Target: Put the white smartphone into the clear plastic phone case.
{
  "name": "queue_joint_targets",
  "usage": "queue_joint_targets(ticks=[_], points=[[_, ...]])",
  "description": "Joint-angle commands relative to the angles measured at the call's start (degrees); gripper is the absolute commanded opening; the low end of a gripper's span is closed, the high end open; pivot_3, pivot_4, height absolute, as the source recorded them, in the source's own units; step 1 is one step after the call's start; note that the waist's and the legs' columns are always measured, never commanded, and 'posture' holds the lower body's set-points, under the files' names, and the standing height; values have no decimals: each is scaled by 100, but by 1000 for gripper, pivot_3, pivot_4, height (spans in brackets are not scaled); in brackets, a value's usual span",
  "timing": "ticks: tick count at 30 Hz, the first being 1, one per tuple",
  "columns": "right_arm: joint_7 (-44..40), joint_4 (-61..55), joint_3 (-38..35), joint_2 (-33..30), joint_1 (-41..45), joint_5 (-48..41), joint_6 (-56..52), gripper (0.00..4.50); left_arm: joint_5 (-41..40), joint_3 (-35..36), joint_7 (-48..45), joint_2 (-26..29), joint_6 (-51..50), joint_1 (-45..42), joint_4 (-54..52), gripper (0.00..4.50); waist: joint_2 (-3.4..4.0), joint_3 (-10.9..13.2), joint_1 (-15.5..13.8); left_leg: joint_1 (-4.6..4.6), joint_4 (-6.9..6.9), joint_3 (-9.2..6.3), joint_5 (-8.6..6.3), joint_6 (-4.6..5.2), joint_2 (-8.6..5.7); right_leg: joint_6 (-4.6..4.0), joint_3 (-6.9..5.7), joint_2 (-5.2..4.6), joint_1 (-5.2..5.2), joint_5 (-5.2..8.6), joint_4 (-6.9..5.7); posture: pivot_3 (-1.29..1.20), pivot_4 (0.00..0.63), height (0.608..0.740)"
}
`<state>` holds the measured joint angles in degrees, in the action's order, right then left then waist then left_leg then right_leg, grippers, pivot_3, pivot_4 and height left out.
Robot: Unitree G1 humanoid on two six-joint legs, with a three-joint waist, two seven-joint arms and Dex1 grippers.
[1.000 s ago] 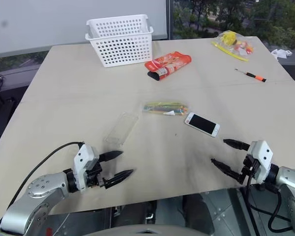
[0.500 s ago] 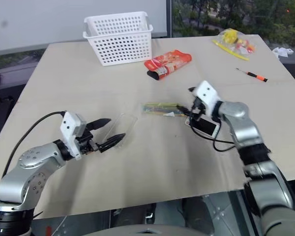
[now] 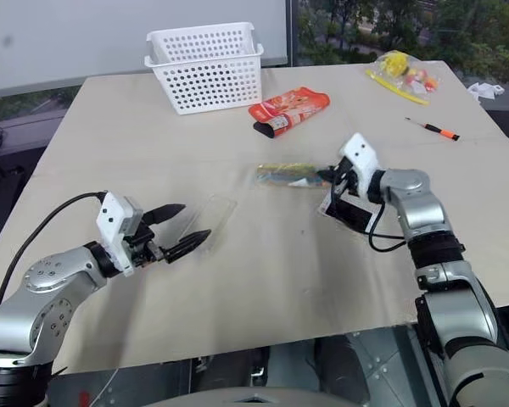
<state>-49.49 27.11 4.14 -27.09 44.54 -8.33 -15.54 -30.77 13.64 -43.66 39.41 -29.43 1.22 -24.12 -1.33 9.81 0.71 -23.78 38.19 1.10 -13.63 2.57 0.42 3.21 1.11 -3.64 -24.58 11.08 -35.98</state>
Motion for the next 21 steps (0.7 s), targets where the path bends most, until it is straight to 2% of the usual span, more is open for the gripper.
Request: queue_joint_targets(ticks=[1,7,10,11,15,18,21], points=[[422,438,-548,-368,383,24,369,38,-4,-51,-142,54,204,-320,0,4500,0,0,-5,-1,1,1,0,0,-1,0,0,-1,0,0,0,0,150,740],[1666,1791,-836,-822,978,526,1168,38,-66,-248,-111,-65,120,-877,1,4500,1,1,15,-5,-4,12,0,0,-6,21,2,1,-1,-12,8,0,150,740],[979,1596,-749,-852,860,343,1080,866,1,-305,-40,-44,36,-973,37,4500,1,1,67,-3,-10,14,0,1,-5,21,5,9,-2,-12,10,0,150,740],[778,1470,-716,-891,782,314,1019,1532,97,-318,-13,29,-5,-991,101,4500,1,1,80,0,-11,11,-1,1,-1,22,7,17,-2,-12,10,0,150,740],[-17,344,-678,-1164,178,29,407,2974,352,-121,-178,384,163,-1294,785,4500,2,1,98,-1,-11,6,-1,2,5,22,0,28,-2,-12,5,0,150,740],[-210,-476,-802,-1325,-244,-199,-28,4377,485,-102,-738,758,610,-1521,1392,4500,10,7,81,-4,-10,5,-1,2,15,21,-4,36,-2,-12,4,0,150,740],[-260,-1399,-931,-1373,-722,-502,-482,4489,697,-213,-1450,1173,1157,-1853,2348,4500,10,7,70,-1,-8,7,-1,1,16,22,6,33,-3,-12,5,0,150,740]])
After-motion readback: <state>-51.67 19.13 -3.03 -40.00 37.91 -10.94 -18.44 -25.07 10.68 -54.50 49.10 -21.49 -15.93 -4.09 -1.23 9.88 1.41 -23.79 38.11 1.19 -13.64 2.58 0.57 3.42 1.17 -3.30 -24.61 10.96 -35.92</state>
